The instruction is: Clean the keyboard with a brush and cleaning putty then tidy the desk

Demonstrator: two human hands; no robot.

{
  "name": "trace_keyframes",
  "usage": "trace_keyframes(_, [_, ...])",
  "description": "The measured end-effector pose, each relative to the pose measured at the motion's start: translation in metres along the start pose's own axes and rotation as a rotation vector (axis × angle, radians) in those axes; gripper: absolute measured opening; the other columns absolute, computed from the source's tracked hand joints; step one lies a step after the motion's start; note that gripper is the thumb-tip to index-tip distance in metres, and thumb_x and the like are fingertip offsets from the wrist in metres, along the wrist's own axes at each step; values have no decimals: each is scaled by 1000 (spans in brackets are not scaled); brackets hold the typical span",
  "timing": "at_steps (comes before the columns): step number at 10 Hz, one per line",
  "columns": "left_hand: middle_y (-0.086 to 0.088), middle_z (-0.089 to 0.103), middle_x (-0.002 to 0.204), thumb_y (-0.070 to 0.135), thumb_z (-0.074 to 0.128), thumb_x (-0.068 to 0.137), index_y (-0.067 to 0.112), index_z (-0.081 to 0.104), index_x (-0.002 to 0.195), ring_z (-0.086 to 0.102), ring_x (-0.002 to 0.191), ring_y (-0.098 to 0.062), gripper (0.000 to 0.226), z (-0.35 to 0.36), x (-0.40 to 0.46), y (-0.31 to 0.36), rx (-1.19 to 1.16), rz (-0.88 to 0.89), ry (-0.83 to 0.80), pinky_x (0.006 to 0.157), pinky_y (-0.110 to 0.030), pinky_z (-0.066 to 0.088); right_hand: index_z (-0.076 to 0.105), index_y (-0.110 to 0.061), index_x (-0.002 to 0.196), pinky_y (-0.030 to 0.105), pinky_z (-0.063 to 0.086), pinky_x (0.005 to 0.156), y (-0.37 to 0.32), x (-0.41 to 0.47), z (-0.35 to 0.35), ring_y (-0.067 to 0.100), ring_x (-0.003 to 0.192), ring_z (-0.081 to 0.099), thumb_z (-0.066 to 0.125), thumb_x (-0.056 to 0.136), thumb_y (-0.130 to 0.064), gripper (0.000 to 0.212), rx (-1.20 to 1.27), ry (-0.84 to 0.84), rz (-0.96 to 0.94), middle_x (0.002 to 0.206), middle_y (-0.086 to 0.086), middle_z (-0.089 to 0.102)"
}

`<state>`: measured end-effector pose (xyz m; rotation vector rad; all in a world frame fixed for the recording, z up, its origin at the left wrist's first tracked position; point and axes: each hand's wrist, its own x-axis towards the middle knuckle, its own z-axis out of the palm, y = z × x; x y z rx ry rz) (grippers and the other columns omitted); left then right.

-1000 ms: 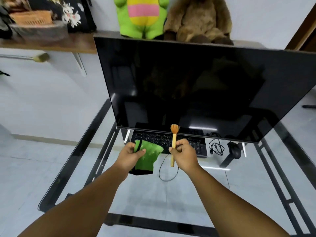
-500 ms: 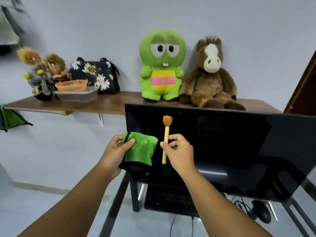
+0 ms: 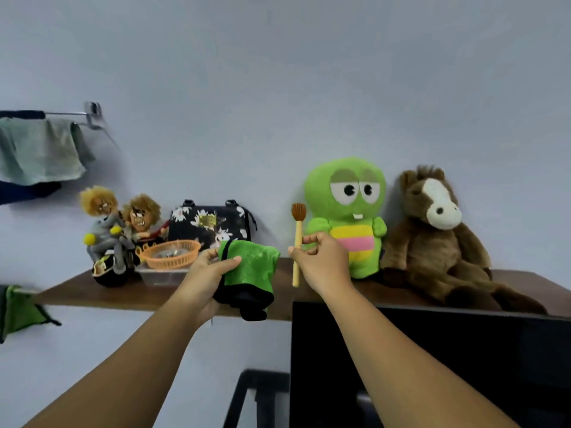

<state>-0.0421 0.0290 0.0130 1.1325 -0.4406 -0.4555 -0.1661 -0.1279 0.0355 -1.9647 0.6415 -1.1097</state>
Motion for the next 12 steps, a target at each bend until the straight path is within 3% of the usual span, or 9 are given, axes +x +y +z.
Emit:
trace_keyframes(3, [-19, 67, 107, -5, 66, 84, 9, 53, 114, 68, 93, -33, 35, -7, 86, -36, 125, -105, -3, 72, -41, 56, 66, -16, 77, 25, 39, 61, 26, 52, 54, 26, 92, 67, 77, 70, -34, 22, -623, -257, 194, 94, 8, 71])
trace_keyframes(4, [-15, 63, 113, 0, 69, 83, 11, 48, 121, 65, 98, -28, 45, -12, 108, -44, 308, -95, -3, 83, -43, 56, 50, -17, 63, 25, 41, 57, 38, 61, 63, 24, 94, 69, 73, 73, -29, 27, -726, -282, 237, 99, 8, 72])
trace_keyframes(5, [-11, 58, 117, 8, 71, 82, 11, 43, 129, 59, 102, -23, 55, -17, 119, -45, 683, -36, 20, 88, -36, 52, 50, -16, 60, 24, 42, 52, 43, 66, 71, 22, 94, 70, 75, 72, -28, 30, -793, -348, 264, 99, 7, 74])
trace_keyframes(6, [-12, 56, 118, 11, 68, 82, 8, 42, 129, 56, 96, -21, 54, -17, 120, -42, 1033, 18, 22, 78, -31, 49, 66, -14, 80, 25, 43, 62, 41, 68, 74, 21, 99, 67, 79, 72, -34, 25, -870, -393, 249, 88, 5, 64])
trace_keyframes(7, [-8, 58, 116, 17, 69, 81, 8, 46, 124, 59, 104, -24, 50, -16, 119, -42, 1263, 86, 20, 87, -34, 52, 63, -16, 81, 26, 44, 67, 41, 67, 77, 24, 101, 67, 73, 77, -31, 19, -868, -383, 221, 85, 4, 57])
trace_keyframes(8, [-9, 54, 126, 20, 64, 84, 11, 45, 124, 56, 113, -25, 45, -13, 113, -41, 1403, 120, -3, 92, -33, 49, 48, -16, 62, 28, 48, 69, 40, 67, 75, 27, 90, 67, 62, 84, -31, 31, -805, -387, 245, 94, 11, 68])
trace_keyframes(10, [-10, 29, 154, 31, 42, 97, 9, 31, 146, 38, 136, -27, 54, 1, 94, -32, 1613, 121, -140, 111, -38, 34, 57, -11, 62, 31, 54, 64, 22, 66, 35, 27, 59, 61, 57, 88, -38, 37, -622, -454, 262, 75, 13, 65])
trace_keyframes(11, [-7, 22, 159, 43, 34, 98, 13, 26, 150, 25, 144, -25, 60, 15, 78, -19, 1698, 166, -134, 117, -44, 23, 63, -11, 77, 29, 45, 71, 12, 68, 1, 29, 89, 60, 53, 93, -43, 36, -670, -544, 114, 98, 16, 64])
trace_keyframes(12, [-4, 19, 160, 52, 28, 98, 15, 24, 151, 17, 147, -22, 65, 39, 67, -6, 1725, 252, -100, 117, -48, 18, 64, -9, 119, 31, 42, 95, 5, 65, -35, 31, 120, 52, 47, 97, -40, 42, -611, -536, 70, 131, 13, 58])
